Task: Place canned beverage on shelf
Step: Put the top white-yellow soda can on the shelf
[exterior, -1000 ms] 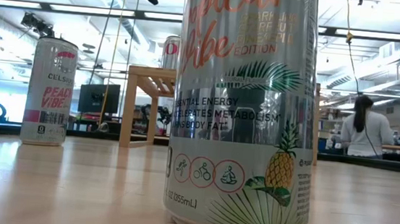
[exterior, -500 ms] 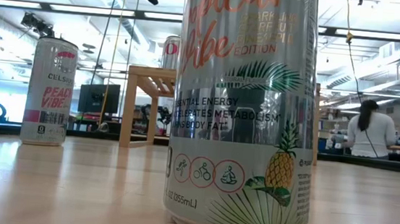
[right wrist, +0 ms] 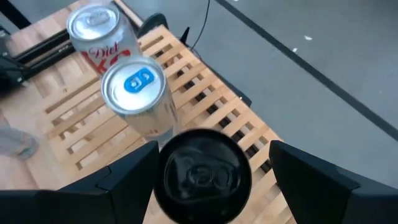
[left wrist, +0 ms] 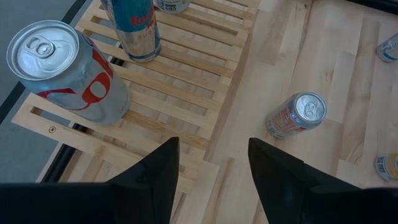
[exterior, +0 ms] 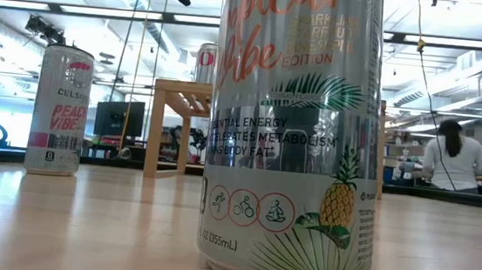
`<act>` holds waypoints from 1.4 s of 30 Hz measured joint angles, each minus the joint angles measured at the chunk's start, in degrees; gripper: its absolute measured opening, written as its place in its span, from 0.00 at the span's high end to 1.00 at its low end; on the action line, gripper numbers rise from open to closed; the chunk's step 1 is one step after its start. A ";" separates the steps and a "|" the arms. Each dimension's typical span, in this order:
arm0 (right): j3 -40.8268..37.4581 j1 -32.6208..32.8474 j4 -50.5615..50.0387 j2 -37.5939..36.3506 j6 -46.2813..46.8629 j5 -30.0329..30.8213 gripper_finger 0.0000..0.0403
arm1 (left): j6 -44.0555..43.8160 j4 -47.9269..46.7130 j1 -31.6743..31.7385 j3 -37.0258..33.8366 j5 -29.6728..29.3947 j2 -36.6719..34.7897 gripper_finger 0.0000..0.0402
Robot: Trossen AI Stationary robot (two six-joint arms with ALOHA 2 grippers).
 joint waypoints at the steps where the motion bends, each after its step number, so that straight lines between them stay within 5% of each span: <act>1: 0.00 0.00 -0.41 0.00 -0.13 -0.06 0.22 | 0.00 0.00 0.01 0.00 0.00 0.02 0.52; 42: 0.02 1.34 -11.31 -6.45 4.72 3.13 0.26 | 0.33 0.02 0.01 0.00 0.00 0.00 0.52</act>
